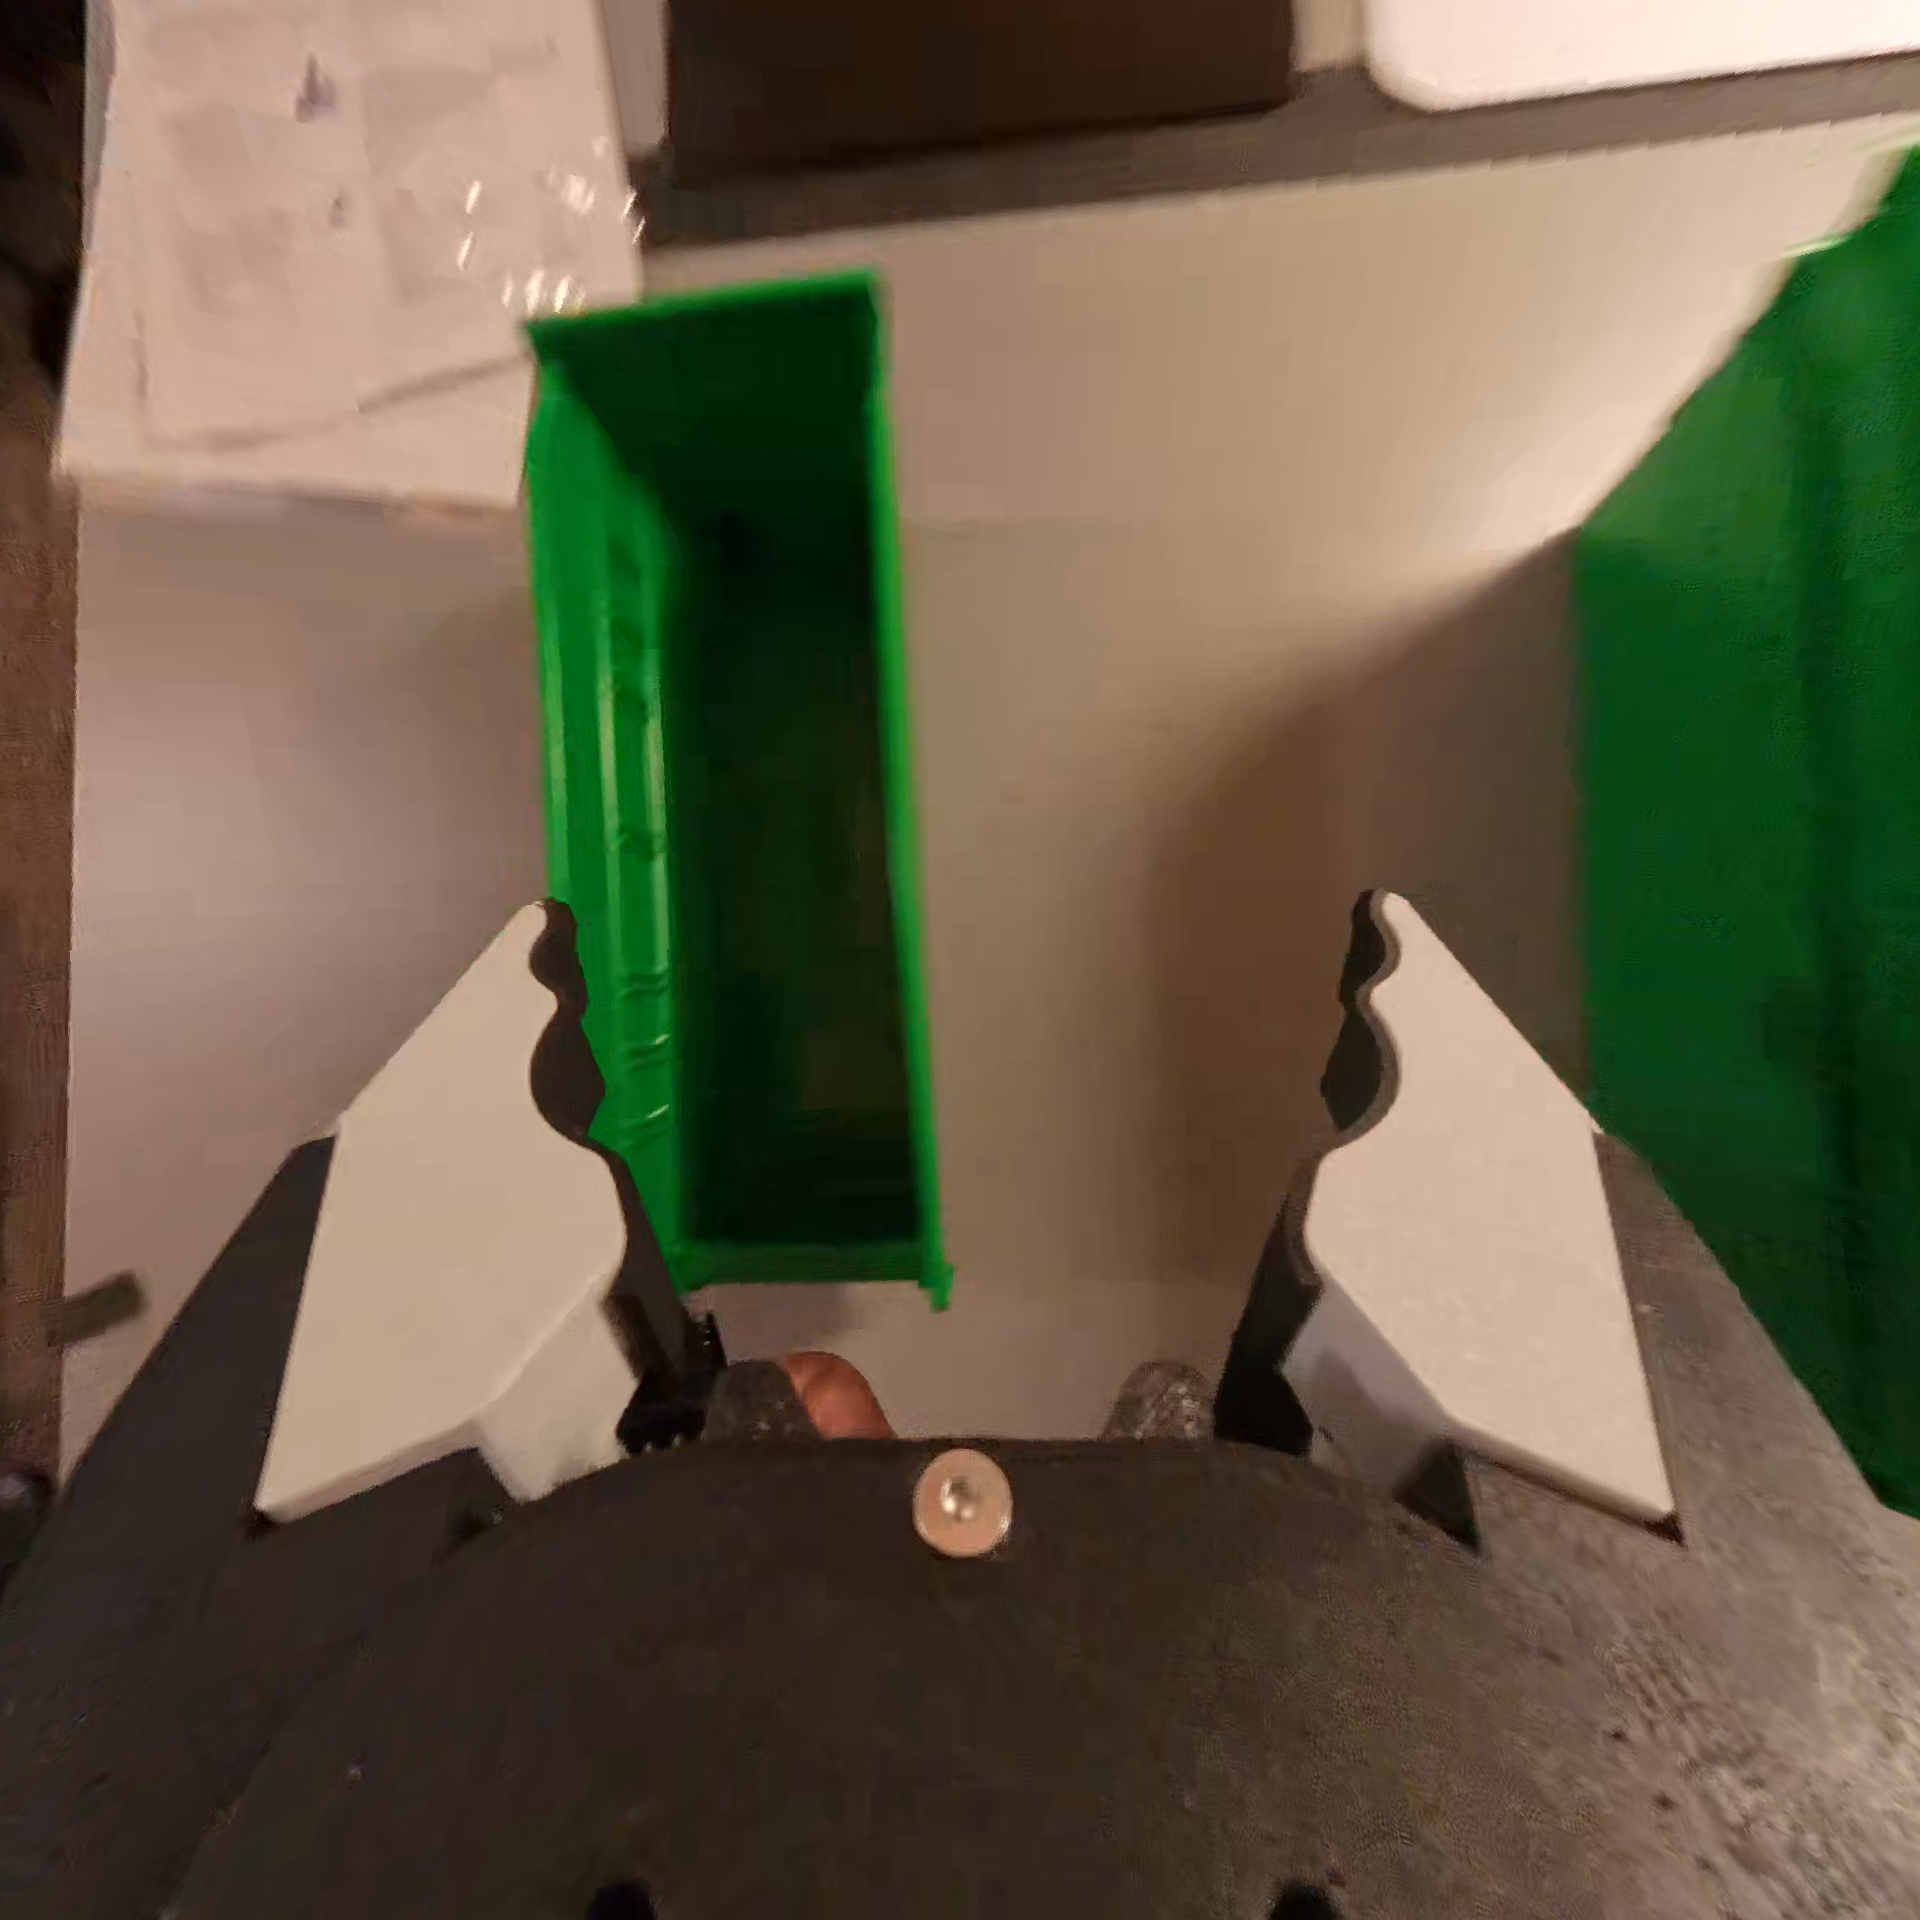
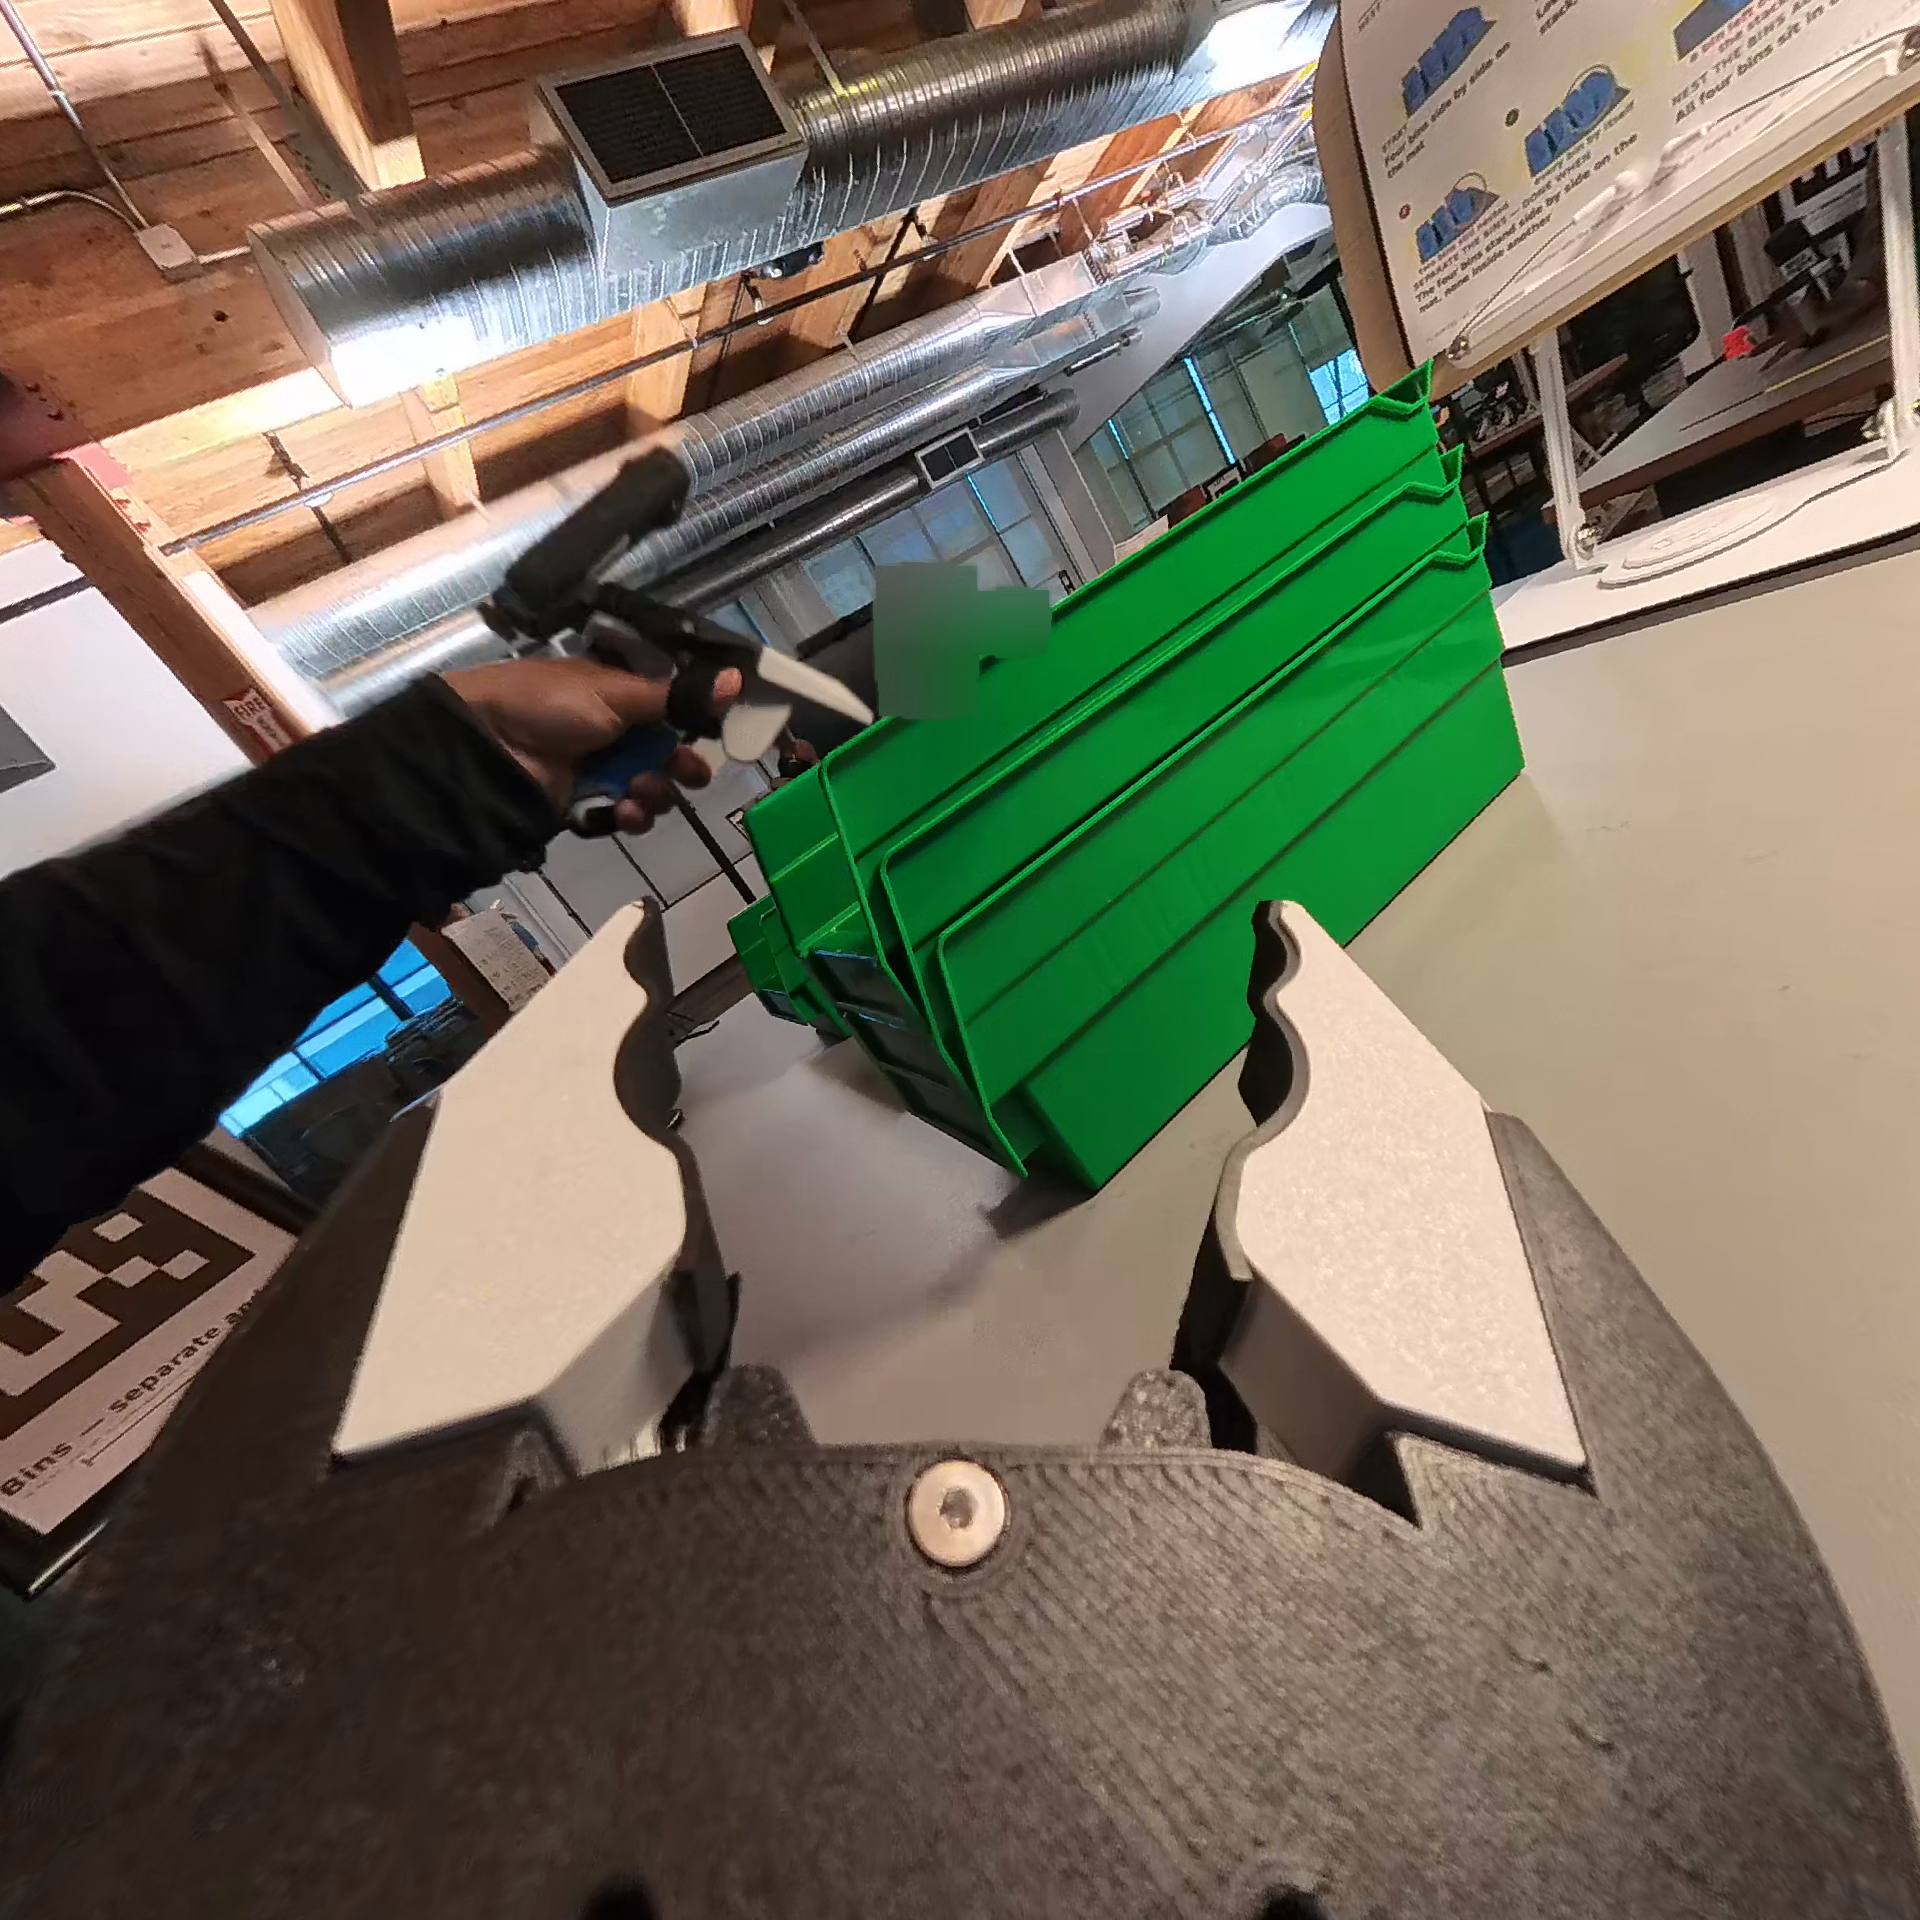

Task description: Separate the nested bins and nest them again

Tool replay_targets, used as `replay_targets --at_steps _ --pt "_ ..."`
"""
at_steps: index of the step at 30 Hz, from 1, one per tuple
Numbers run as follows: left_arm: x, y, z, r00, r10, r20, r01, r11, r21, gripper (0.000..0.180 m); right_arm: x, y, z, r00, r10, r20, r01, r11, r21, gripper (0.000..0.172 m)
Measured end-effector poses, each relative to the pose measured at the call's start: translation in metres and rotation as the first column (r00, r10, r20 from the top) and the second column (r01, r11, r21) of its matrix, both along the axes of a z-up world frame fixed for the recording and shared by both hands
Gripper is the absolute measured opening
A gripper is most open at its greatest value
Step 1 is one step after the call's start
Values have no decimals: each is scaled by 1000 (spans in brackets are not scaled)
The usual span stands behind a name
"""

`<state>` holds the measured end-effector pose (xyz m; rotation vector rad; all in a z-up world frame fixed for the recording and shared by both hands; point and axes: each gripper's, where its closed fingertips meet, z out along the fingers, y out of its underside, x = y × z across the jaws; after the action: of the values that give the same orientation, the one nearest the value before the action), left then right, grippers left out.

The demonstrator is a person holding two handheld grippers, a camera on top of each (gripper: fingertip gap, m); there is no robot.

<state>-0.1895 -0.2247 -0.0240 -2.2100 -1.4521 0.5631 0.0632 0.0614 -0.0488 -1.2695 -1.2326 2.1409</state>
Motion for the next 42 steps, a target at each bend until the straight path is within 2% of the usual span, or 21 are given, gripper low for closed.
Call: replay_targets --at_steps 2,5,15,17,18,23,26,29,32,37,40,42 --pt "-6 -26 -18 998 37 59 -37 999 -13 142 0 -1 -1 1000 -1 4 1 1000 7 112" --pt "-15 -47 -38 994 40 104 -30 995 -93 145 -1 -1 -2 1000 -2 11 2 1000 13 112" --pt "-51 -60 -79 980 79 182 -59 992 -111 145 -3 -1 -4 1000 4 27 -4 1000 7 110" --pt "-50 -57 -86 974 64 217 -50 996 -70 141 -3 -1 -4 1000 9 29 -9 1000 1 110" --pt "-49 -52 -87 972 54 228 -49 998 -25 122 -3 -1 -4 1000 10 29 -10 1000 -1 110" --pt "-46 -52 -81 976 52 211 -49 999 -20 103 -4 -1 -4 999 18 30 -18 1000 -13 109" --pt "-43 -44 -63 985 43 167 -45 999 7 99 -3 -1 -3 999 20 28 -19 1000 -18 109" --pt "-34 -19 -25 994 9 112 -18 997 80 97 -3 0 -3 999 20 26 -19 1000 -22 109" --pt "-13 25 25 996 -62 57 50 982 181 96 -3 0 -3 999 20 25 -19 1000 -22 109" --pt "41 111 109 980 -196 -11 189 924 332 97 -2 0 -2 1000 19 19 -19 1000 -21 108" --pt "71 153 137 971 -239 -16 228 899 373 97 -2 0 -2 1000 20 17 -20 1000 -22 107" --pt "85 171 138 971 -240 -8 228 909 348 97 -1 -1 -2 1000 22 14 -21 1000 -21 107"
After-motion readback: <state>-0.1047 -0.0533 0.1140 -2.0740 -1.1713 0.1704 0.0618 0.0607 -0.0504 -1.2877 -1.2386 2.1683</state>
